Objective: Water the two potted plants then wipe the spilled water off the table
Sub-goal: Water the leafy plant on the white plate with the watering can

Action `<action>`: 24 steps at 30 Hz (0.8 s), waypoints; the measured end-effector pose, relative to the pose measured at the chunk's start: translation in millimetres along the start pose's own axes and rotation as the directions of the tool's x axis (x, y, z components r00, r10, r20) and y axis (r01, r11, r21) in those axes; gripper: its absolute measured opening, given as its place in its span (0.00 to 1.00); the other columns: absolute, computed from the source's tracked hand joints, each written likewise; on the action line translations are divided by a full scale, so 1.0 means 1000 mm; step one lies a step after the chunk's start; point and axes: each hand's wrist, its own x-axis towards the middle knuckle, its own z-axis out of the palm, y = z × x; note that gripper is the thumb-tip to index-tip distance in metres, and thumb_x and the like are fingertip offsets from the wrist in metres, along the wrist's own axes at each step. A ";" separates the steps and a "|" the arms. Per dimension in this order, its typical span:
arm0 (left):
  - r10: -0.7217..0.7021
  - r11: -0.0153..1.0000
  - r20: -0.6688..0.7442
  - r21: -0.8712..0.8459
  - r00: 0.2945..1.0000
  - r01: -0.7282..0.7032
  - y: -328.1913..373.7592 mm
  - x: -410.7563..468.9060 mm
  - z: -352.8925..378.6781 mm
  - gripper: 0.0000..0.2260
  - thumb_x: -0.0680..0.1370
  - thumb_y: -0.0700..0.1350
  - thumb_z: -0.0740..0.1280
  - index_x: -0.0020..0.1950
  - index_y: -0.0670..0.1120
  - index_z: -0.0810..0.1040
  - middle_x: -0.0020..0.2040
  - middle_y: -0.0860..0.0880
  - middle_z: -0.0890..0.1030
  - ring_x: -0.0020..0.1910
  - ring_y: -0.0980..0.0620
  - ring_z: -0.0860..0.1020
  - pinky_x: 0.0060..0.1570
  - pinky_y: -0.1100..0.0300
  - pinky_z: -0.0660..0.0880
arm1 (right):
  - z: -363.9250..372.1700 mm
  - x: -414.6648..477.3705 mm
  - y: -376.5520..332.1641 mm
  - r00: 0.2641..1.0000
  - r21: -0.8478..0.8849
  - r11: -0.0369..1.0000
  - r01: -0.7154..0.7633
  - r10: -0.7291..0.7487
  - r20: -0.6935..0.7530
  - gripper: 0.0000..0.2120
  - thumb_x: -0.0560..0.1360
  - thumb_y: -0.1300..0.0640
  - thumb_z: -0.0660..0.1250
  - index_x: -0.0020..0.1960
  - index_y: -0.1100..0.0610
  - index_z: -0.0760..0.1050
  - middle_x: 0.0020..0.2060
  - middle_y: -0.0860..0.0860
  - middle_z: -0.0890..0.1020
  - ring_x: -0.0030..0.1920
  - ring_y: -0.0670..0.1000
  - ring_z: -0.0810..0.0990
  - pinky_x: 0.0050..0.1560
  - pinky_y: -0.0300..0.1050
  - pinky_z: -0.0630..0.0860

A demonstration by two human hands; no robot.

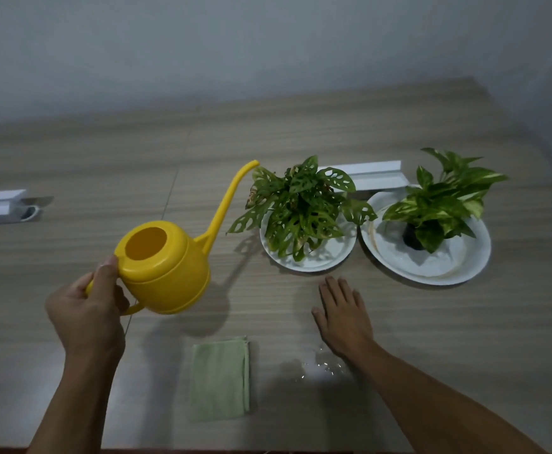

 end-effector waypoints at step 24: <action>0.055 0.928 0.192 0.351 0.980 -0.121 0.034 0.050 0.045 0.19 0.81 0.49 0.66 0.35 0.37 0.75 0.28 0.36 0.71 0.23 0.53 0.71 0.22 0.65 0.68 | 0.027 0.008 0.021 0.992 0.029 1.000 -0.003 0.007 -0.127 0.30 0.80 0.39 0.47 0.79 0.51 0.57 0.79 0.51 0.57 0.79 0.55 0.52 0.77 0.56 0.51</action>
